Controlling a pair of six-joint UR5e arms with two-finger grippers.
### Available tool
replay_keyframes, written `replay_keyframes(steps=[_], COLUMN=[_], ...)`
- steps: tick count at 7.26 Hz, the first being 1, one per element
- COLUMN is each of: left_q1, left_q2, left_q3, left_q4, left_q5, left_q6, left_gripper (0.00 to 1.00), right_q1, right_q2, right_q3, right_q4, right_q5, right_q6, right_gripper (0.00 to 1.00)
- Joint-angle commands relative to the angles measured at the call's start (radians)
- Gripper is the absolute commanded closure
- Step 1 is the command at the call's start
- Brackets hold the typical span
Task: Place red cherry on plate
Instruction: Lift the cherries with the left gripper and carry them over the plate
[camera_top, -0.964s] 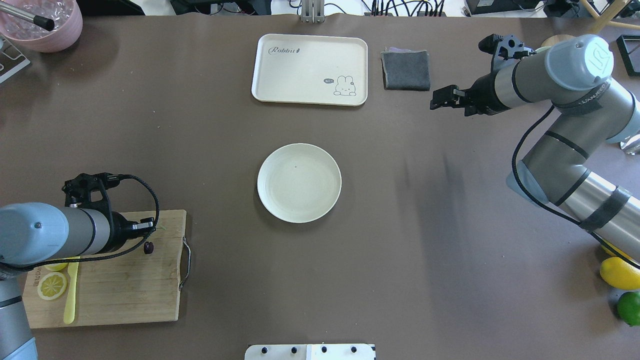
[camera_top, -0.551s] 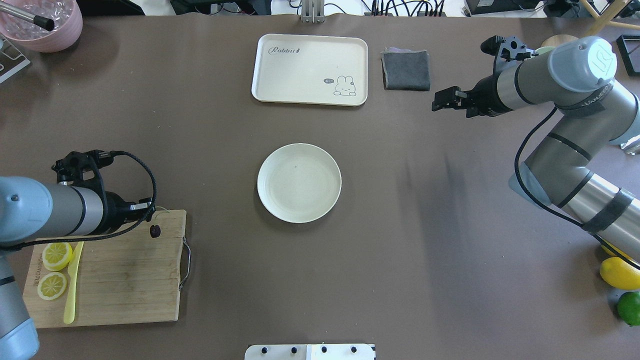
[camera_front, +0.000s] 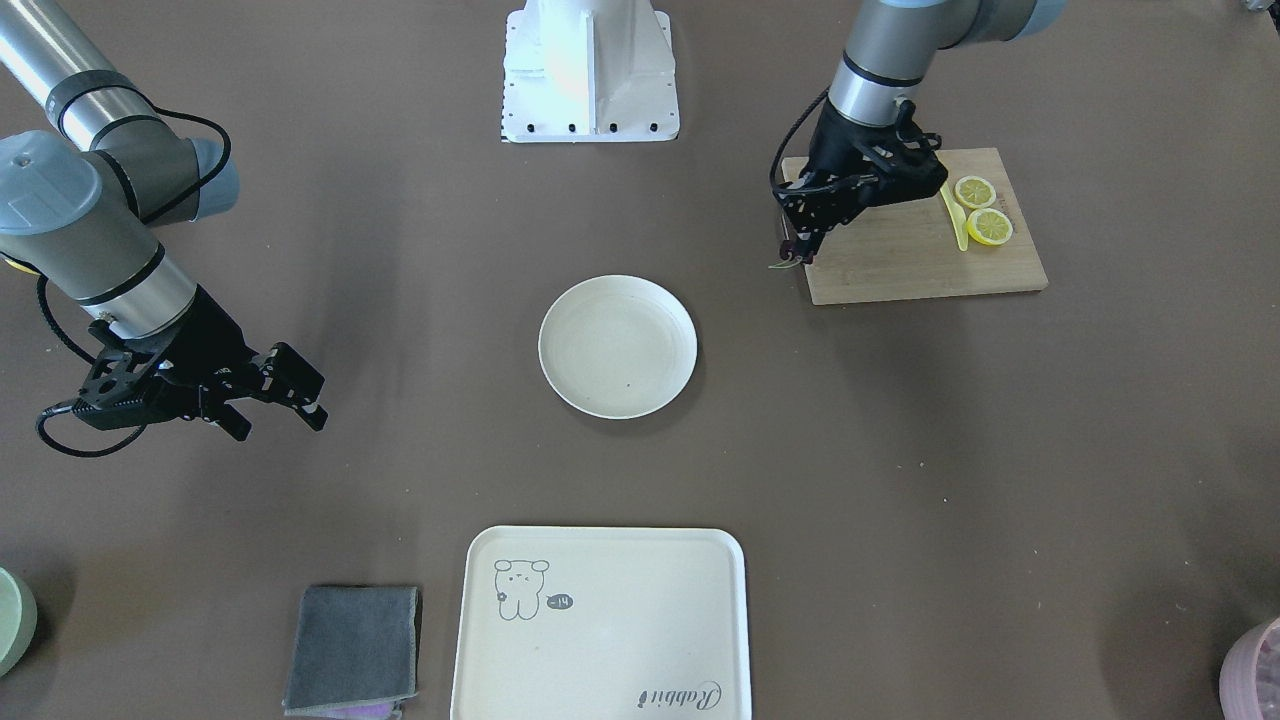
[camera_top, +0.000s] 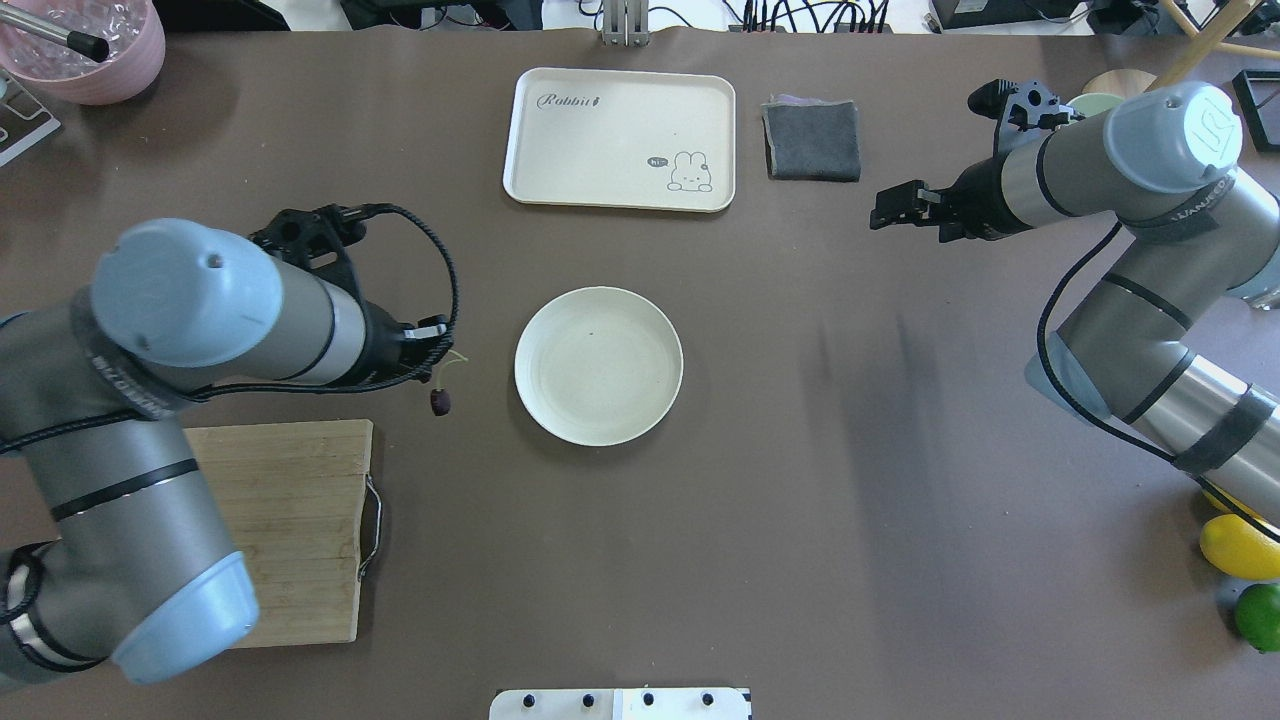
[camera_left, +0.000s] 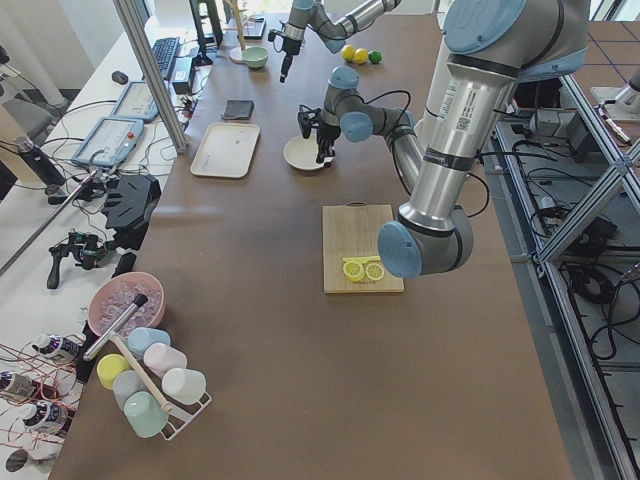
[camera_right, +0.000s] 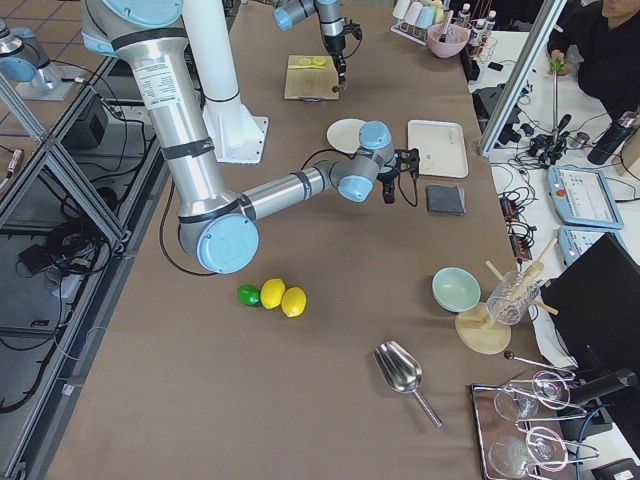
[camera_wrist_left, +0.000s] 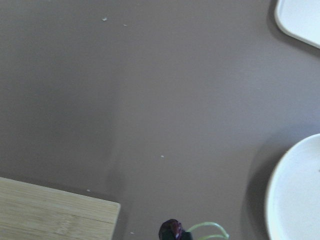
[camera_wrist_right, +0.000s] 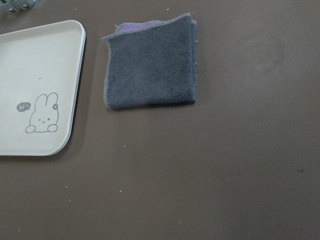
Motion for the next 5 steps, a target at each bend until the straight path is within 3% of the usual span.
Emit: replay_keyframes(steps=[1, 2, 5], left_q1=[0.079, 0.118, 0.114], left_q2=[-0.133, -0.176, -0.202], left_q3=[0.114, 0.155, 0.286], left_q4=[0.02, 0.001, -0.252], left_q5=[0.071, 0.108, 0.112], left_q6=[-0.046, -0.069, -0.098], left_gripper=[1.0, 1.0, 1.0], right_q1=[-0.003, -0.006, -0.007], right_q2=[-0.005, -0.008, -0.009], right_q3=[0.0, 0.0, 0.0], right_q4=[0.001, 0.002, 0.002], right_q5=[0.001, 0.0, -0.002], right_q6=[0.0, 0.0, 0.0], right_gripper=[0.0, 0.0, 0.0])
